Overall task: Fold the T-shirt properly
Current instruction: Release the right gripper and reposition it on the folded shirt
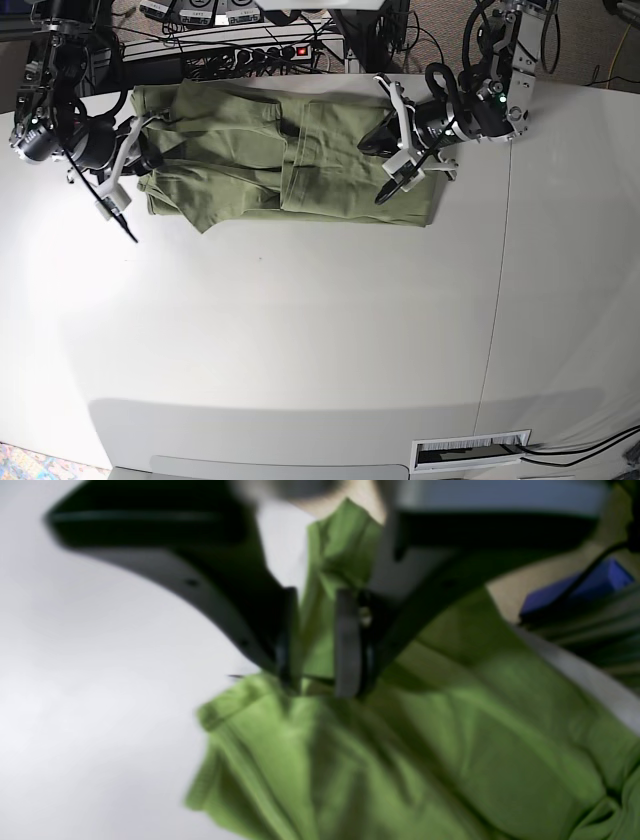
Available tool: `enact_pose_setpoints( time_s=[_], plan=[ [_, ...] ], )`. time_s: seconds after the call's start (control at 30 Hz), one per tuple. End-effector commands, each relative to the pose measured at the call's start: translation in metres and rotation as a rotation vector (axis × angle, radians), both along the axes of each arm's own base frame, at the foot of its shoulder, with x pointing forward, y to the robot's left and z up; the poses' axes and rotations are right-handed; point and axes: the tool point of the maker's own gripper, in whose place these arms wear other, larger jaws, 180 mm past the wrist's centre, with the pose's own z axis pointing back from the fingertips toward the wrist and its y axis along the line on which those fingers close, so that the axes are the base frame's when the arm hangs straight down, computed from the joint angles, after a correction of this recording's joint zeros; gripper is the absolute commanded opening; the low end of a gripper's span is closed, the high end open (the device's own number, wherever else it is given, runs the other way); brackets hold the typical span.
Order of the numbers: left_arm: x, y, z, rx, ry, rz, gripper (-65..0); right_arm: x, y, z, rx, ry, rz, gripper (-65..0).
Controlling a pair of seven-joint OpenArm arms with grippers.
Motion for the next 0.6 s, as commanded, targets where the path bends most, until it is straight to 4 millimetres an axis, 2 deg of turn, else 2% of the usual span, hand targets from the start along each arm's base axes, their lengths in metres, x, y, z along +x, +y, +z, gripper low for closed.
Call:
enact_pose_setpoints(
  time_s=[0.0, 0.1, 0.13, 0.23, 0.3, 0.43, 0.57],
  plan=[
    [0.005, -0.002, 0.009, -0.02, -0.034, -0.003, -65.0, 0.008, -0.003, 0.013, 0.0, -0.047, 0.005, -50.6],
    [0.005, -0.001, 0.008, -0.012, -0.035, -0.003, -65.0, 0.006, -0.005, 0.012, -0.004, -0.044, 0.005, -50.5],
    [0.005, -0.001, 0.008, -0.013, -0.036, -0.003, -65.0, 0.003, -0.006, 0.01, -0.013, -0.037, 0.004, -48.9],
    [0.005, -0.001, 0.008, -0.013, -0.035, -0.003, -65.0, -0.003, -0.013, 0.003, -0.049, -0.028, -0.011, -38.6],
    [0.005, -0.001, 0.008, -0.013, -0.036, -0.003, -65.0, -0.009, -0.011, -0.002, -0.041, -0.013, -0.013, -38.4],
    [0.005, -0.001, 0.008, -0.013, -0.035, -0.003, -65.0, -0.02, 0.004, -0.012, 0.021, 0.008, -0.03, -38.4],
    [0.004, -0.001, 0.008, -0.012, -0.032, -0.004, -65.0, -0.023, 0.023, -0.019, 0.095, 0.005, -0.065, -38.4]
  ],
)
